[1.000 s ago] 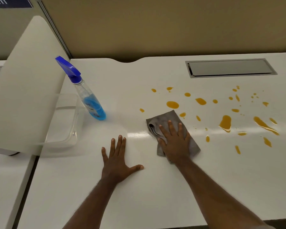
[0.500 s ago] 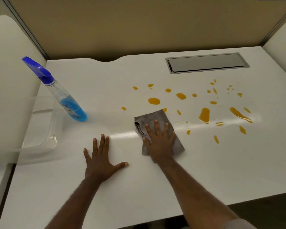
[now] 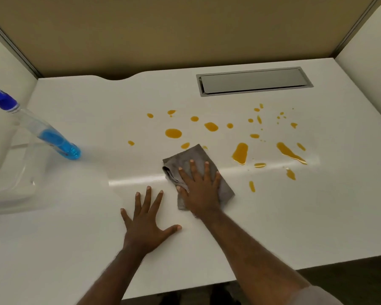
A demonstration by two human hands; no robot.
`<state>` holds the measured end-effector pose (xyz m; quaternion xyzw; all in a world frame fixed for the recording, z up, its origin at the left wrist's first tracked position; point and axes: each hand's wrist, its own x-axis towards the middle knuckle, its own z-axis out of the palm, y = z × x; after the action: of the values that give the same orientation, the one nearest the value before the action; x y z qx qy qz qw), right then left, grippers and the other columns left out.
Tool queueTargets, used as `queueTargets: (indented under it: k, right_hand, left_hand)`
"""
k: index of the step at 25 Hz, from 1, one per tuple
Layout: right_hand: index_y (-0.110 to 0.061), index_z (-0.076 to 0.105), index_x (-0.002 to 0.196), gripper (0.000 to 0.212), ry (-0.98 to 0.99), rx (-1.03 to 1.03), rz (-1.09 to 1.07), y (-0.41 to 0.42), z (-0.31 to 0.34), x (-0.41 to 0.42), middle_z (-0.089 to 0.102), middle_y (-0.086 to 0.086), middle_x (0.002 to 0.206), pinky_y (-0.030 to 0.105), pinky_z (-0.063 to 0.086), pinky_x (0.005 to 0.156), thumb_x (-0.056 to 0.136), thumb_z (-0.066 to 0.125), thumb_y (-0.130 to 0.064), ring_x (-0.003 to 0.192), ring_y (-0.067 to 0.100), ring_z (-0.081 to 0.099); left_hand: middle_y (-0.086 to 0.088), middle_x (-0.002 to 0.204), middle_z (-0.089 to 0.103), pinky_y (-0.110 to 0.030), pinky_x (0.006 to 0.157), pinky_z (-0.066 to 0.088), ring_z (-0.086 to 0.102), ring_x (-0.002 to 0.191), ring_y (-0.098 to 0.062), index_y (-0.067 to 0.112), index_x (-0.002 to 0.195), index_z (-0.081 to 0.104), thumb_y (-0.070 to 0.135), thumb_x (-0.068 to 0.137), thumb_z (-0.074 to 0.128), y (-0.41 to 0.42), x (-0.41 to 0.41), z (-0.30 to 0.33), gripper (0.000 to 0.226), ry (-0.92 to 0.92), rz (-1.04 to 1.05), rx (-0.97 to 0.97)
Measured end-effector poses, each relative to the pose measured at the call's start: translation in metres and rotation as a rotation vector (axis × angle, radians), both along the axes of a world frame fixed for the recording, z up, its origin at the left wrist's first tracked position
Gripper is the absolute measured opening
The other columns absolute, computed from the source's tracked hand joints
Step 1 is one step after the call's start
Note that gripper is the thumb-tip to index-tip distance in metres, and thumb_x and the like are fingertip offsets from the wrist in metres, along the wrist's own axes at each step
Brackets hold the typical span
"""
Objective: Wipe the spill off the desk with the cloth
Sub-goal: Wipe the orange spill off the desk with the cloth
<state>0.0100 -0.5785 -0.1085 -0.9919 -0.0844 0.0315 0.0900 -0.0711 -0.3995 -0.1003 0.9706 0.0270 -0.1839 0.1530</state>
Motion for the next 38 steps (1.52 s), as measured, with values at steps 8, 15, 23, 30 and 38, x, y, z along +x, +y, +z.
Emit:
queueTargets:
  k: [8, 15, 23, 30, 38]
  right_hand:
    - [-0.039, 0.035, 0.145, 0.058, -0.086, -0.037, -0.222, -0.129, -0.011, 0.009, 0.032, -0.003, 0.157, 0.066, 0.026, 0.105, 0.089, 0.052, -0.048, 0.144, 0.039, 0.024]
    - [-0.036, 0.036, 0.144, 0.055, -0.053, 0.065, 0.118, -0.040, -0.007, -0.007, 0.030, -0.002, 0.157, 0.069, 0.018, 0.108, 0.090, 0.044, -0.048, 0.146, 0.040, 0.016]
    - [-0.038, 0.033, 0.146, 0.057, -0.077, -0.033, -0.297, -0.143, -0.010, 0.009, 0.031, -0.004, 0.157, 0.066, 0.026, 0.104, 0.091, 0.045, -0.047, 0.143, 0.041, 0.023]
    - [-0.036, 0.038, 0.143, 0.061, -0.082, 0.007, 0.039, -0.043, -0.008, -0.021, 0.032, -0.004, 0.156, 0.068, 0.020, 0.108, 0.084, 0.049, -0.044, 0.145, 0.041, 0.019]
    - [-0.036, 0.040, 0.143, 0.056, -0.082, -0.043, -0.325, -0.122, -0.006, -0.018, 0.036, -0.002, 0.155, 0.067, 0.031, 0.102, 0.089, 0.055, -0.041, 0.142, 0.041, 0.027]
  left_hand:
    - [0.021, 0.156, -0.027, -0.071, 0.109, -0.004, -0.024, 0.147, -0.016, 0.055, 0.147, -0.010, 0.100, 0.053, 0.031, -0.037, -0.002, 0.001, 0.112, 0.025, 0.217, 0.022]
    - [0.021, 0.156, -0.026, -0.071, 0.111, -0.002, -0.024, 0.146, -0.015, 0.055, 0.146, -0.013, 0.099, 0.053, 0.034, -0.039, 0.000, 0.004, 0.113, 0.062, 0.220, 0.052]
    - [0.023, 0.156, -0.024, -0.070, 0.111, -0.003, -0.022, 0.147, -0.014, 0.057, 0.146, -0.011, 0.100, 0.053, 0.034, -0.039, -0.002, 0.005, 0.112, 0.028, 0.222, 0.025]
    - [0.017, 0.159, -0.023, -0.071, 0.110, -0.003, -0.023, 0.147, -0.017, 0.052, 0.149, -0.009, 0.101, 0.053, 0.029, -0.037, -0.002, 0.004, 0.114, 0.036, 0.211, 0.020]
    - [0.019, 0.157, -0.027, -0.072, 0.108, -0.004, -0.025, 0.147, -0.017, 0.054, 0.146, -0.015, 0.102, 0.054, 0.025, -0.036, -0.004, 0.001, 0.111, 0.035, 0.200, -0.006]
